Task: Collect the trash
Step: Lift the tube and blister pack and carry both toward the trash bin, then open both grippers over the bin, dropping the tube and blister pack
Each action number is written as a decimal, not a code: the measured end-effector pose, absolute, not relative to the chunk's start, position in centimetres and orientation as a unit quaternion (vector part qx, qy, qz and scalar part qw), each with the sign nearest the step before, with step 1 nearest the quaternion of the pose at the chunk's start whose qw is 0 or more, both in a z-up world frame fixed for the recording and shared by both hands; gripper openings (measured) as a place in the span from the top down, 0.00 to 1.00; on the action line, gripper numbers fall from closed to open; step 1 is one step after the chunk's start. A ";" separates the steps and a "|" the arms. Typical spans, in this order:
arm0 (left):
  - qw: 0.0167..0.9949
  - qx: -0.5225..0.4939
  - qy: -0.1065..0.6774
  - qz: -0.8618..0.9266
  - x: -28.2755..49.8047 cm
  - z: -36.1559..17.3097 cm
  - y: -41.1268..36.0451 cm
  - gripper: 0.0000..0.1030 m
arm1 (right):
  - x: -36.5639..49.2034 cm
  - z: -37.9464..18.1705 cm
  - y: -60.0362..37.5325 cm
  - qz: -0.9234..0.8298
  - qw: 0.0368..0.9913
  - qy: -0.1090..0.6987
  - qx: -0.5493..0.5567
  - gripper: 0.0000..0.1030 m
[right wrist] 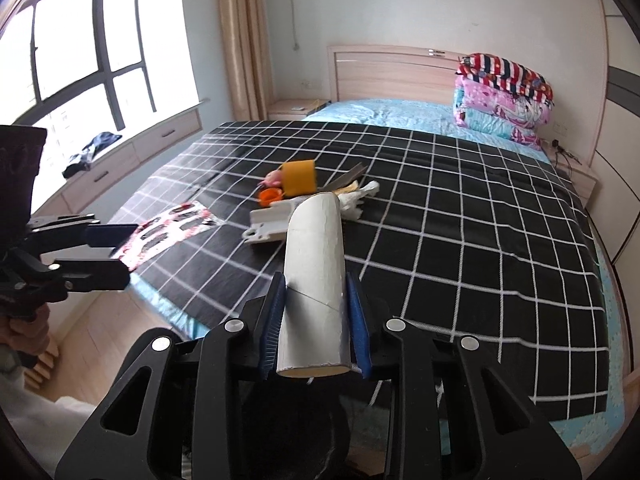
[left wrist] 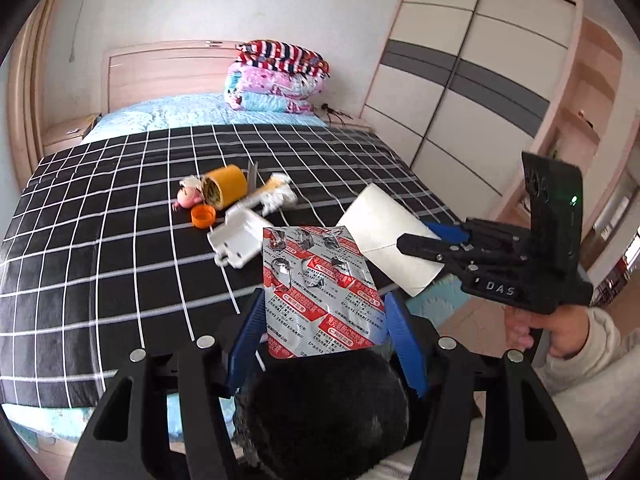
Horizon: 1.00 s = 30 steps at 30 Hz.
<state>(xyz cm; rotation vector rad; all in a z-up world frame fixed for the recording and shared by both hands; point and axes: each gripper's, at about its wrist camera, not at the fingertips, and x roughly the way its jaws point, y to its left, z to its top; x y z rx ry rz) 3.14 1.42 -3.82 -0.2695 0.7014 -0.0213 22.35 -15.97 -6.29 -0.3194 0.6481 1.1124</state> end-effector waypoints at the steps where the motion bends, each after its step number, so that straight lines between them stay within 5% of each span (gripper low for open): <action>1: 0.929 -0.129 0.346 -0.013 2.8 -3.9 1.2 0.43 | 21.9 -6.3 -16.2 0.520 0.785 0.301 -0.151 0.70; 18: 0.883 -0.131 0.445 -0.068 1.0 -10.5 -1.0 0.43 | 16.4 -10.0 -19.1 0.560 0.725 0.351 -0.192 0.70; 30: 0.833 -0.145 0.529 -0.080 3.0 -18.3 -0.7 0.43 | 16.9 -18.2 -17.9 0.534 0.686 0.442 -0.222 0.70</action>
